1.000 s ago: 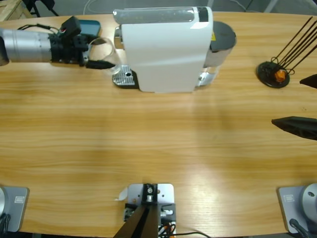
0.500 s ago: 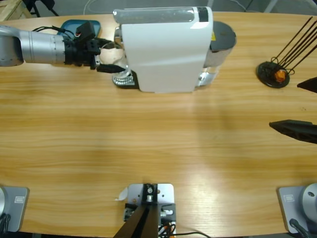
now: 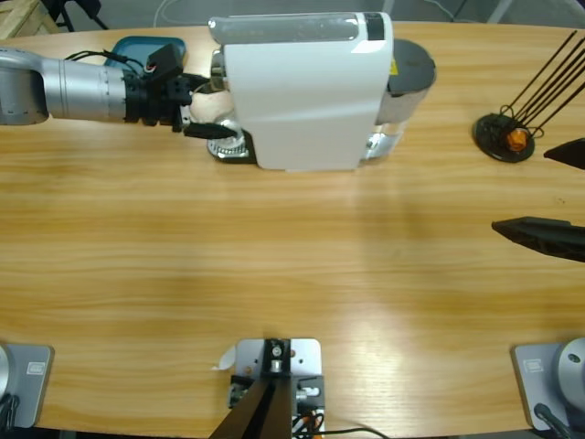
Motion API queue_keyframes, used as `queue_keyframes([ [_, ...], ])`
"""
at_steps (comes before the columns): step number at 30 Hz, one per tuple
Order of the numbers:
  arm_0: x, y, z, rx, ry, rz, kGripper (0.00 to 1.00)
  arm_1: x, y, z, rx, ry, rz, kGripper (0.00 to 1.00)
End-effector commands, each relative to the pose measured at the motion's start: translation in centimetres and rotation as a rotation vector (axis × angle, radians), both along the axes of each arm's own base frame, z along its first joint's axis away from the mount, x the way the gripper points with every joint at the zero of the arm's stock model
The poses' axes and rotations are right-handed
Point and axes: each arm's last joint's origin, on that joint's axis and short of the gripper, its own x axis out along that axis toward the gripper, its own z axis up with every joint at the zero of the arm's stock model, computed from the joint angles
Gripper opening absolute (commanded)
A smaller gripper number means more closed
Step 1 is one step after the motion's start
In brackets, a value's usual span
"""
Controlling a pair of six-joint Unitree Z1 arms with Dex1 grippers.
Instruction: Pour coffee
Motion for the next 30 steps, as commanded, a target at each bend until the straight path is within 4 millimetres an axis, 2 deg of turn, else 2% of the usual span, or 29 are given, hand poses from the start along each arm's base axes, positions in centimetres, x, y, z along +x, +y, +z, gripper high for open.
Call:
queue_keyframes([
  [1, 0.2, -0.6, -1.8, 0.033, 0.046, -0.001, 0.0, 0.3, 0.5, -1.3, -0.053, 0.015, -0.007, 1.0],
  [4, 0.3, -0.6, -1.8, 0.038, 0.046, 0.012, 0.0, 0.3, 0.4, -1.4, -0.052, 0.016, -0.007, 1.0],
  [5, 0.4, -0.5, -1.8, 0.04, 0.049, 0.023, 0.108, 0.3, 0.4, -1.4, -0.051, 0.016, -0.007, 1.0],
  [6, 0.4, -0.3, -1.8, 0.039, 0.05, 0.026, 0.849, 0.3, 0.4, -1.4, -0.051, 0.016, -0.007, 1.0],
  [7, 0.3, -0.1, -1.8, 0.035, 0.053, 0.029, 0.959, 0.3, 0.5, -1.4, -0.051, 0.017, -0.008, 1.0],
  [16, 0.1, 2.5, -1.2, -0.006, 0.102, 0.085, 0.964, 0.4, 0.6, -1.2, -0.048, 0.019, -0.013, 1.0],
  [21, -0.8, 4.6, 0.8, -0.055, 0.087, 0.107, 0.964, 0.4, 0.7, -1.1, -0.042, 0.019, -0.015, 1.0],
  [24, -2.8, 5.8, 2.4, -0.083, 0.073, 0.124, 0.964, 0.6, 0.8, -0.5, -0.037, 0.009, -0.02, 1.0],
  [28, -6.0, 7.0, 4.0, -0.113, 0.072, 0.139, 0.964, 1.2, 1.1, 1.5, -0.037, -0.032, -0.068, 1.0],
  [29, -6.9, 7.4, 4.3, -0.125, 0.076, 0.146, 0.964, 1.3, 1.3, 2.0, -0.029, -0.047, -0.079, 0.987],
  [30, -7.8, 7.7, 4.7, -0.137, 0.082, 0.16, 0.964, 1.7, 1.5, 2.5, -0.023, -0.056, -0.095, 0.919],
])
